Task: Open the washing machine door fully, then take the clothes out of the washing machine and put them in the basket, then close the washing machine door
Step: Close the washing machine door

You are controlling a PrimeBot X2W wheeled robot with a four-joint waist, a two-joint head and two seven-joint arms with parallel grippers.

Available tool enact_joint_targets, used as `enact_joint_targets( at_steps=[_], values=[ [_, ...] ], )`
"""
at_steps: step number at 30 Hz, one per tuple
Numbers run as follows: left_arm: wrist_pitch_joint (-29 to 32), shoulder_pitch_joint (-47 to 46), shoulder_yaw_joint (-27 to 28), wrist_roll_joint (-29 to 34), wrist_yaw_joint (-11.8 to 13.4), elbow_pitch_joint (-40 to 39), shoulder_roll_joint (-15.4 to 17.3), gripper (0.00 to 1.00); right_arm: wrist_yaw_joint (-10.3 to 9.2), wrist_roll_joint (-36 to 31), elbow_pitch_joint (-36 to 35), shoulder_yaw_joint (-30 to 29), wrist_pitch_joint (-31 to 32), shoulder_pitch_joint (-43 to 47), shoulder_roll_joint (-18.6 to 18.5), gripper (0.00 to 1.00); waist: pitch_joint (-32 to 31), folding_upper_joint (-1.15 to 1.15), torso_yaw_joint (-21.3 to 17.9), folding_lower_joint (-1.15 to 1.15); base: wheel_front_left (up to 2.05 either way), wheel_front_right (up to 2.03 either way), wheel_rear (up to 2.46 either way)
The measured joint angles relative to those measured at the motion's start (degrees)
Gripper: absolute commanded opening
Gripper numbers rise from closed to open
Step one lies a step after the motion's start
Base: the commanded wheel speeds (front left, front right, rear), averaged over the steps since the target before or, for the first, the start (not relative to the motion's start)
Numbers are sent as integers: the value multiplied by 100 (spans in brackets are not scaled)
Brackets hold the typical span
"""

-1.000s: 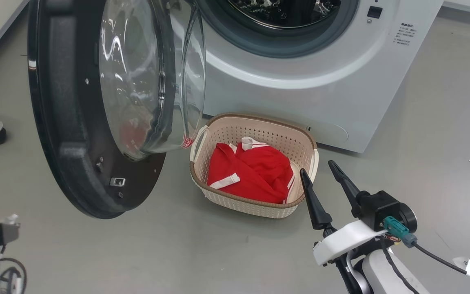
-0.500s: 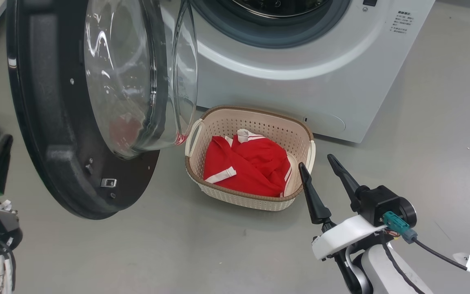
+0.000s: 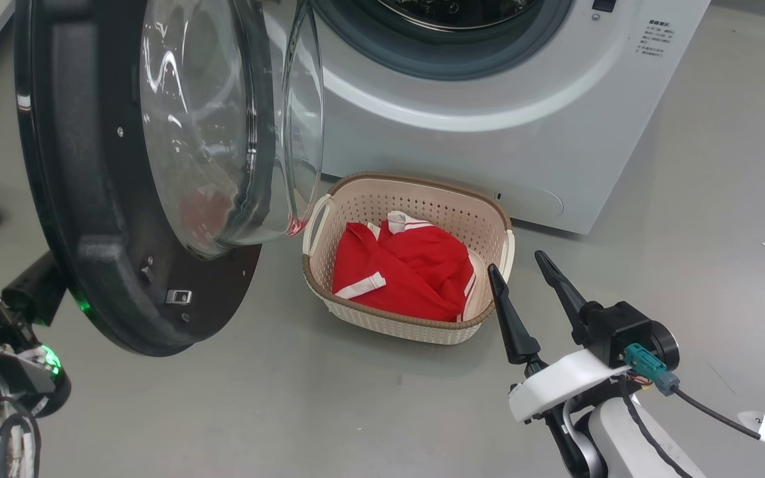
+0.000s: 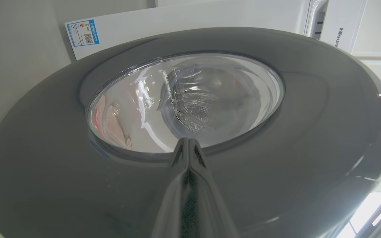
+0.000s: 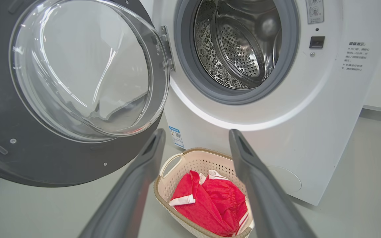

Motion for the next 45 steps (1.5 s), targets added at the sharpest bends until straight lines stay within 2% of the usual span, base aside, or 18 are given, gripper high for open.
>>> enact_joint_targets(
  at_steps=[12, 23, 36, 45],
  values=[
    [544, 303, -145, -310, 14, -354, -32, 0, 1, 2, 11, 34, 0, 1, 1, 100, -63, 0, 18, 0, 0, 0, 0],
    [684, 557, -113, -487, 65, -654, -202, 0, 4, 96, 13, 207, 0, 0, 0, 100, -111, 0, -66, 0, 0, 0, 0],
    [805, 758, -144, -664, 67, -1015, -256, 0, -2, 136, 8, 252, 0, -24, 1, 100, -94, 0, -516, 0, 0, 0, 0],
    [854, 785, -242, -746, 71, -1245, -357, 0, -130, 143, -62, 188, 0, -59, 1, 100, -21, 0, -1036, 0, 0, 0, 0]
  ],
)
